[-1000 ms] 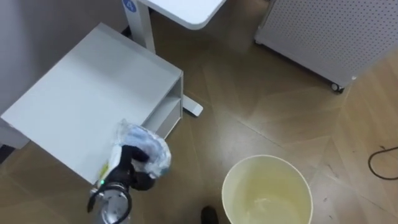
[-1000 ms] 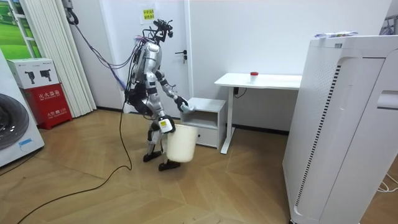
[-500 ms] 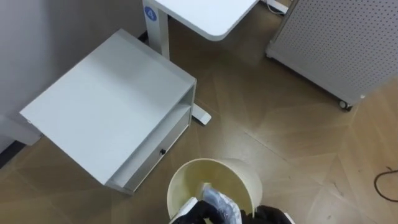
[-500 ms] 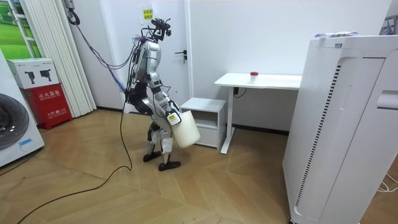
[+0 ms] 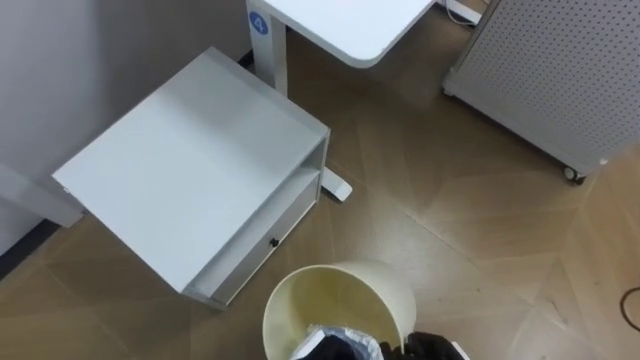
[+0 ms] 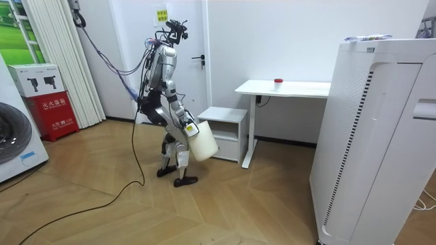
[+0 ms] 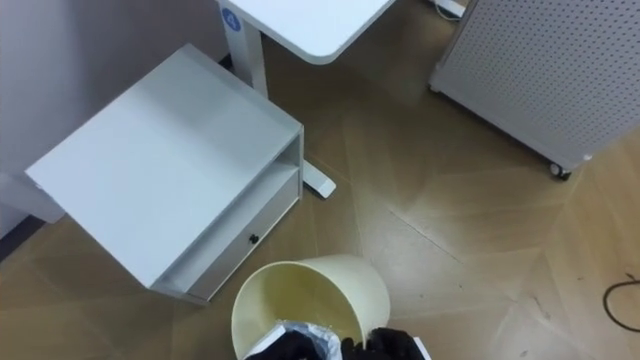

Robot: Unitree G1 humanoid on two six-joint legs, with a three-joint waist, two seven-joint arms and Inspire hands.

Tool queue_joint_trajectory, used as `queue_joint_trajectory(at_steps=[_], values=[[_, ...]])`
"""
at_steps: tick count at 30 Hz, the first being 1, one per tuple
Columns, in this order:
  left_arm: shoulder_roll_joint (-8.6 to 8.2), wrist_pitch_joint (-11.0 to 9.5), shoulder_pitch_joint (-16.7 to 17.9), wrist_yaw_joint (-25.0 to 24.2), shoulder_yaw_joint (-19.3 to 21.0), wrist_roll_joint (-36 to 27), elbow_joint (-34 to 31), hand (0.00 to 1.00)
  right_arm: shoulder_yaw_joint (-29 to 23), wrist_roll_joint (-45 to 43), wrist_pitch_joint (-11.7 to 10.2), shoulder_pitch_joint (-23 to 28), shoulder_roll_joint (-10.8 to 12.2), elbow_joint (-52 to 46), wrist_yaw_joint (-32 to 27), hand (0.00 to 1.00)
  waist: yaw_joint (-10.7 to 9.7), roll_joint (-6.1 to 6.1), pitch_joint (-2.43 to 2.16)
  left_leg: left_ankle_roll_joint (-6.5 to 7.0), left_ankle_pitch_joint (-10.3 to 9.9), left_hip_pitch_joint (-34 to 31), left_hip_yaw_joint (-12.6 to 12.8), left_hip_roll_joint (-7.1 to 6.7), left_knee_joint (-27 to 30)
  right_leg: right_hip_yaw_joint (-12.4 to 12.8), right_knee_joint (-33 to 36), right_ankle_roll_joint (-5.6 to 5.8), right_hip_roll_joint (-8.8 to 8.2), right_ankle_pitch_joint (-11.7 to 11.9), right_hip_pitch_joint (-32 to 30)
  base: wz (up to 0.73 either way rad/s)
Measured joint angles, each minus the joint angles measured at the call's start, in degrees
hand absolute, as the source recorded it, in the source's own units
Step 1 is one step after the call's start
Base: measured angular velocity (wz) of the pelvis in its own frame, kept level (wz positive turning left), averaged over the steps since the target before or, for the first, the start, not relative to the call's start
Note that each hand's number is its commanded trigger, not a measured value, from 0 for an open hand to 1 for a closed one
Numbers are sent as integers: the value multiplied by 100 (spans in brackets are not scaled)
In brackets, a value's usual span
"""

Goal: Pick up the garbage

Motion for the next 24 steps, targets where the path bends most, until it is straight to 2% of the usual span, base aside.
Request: queue_joint_trajectory(at_steps=[12, 15, 16, 17, 24], values=[[44, 0, 380, 5, -1, 2, -246, 0, 92, 75, -5, 94, -30, -62, 0, 100, 42, -22, -37, 0, 0, -7, -4, 13, -5, 5, -35, 0, 15, 18, 2, 0], [46, 1, 501, -8, -4, 36, -280, 0, 89, 76, -6, 189, -34, -58, 0, 100, 90, -22, -97, 0, 0, 55, 5, 9, -20, -5, -32, 0, 6, 18, 50, 0], [50, 1, 515, -19, -4, 37, -280, 0, 89, 76, -6, 207, -39, -57, 0, 100, 111, -20, -99, 0, 0, 83, 0, 9, -25, -8, -27, 0, 5, 18, 74, 0], [69, 1, 537, -52, -5, 36, -280, 0, 89, 81, -5, 248, -51, -57, 1, 100, 138, -13, -115, 0, 1, 129, 1, 2, -42, -13, -28, 0, -3, 18, 123, 0], [351, -1, 590, -179, -73, 48, -318, 0, 102, 76, 0, 341, -128, -8, 241, 100, 162, -4, -112, 6, 43, 520, -8, -9, -218, -97, -237, 3, -35, 34, 551, 2]])
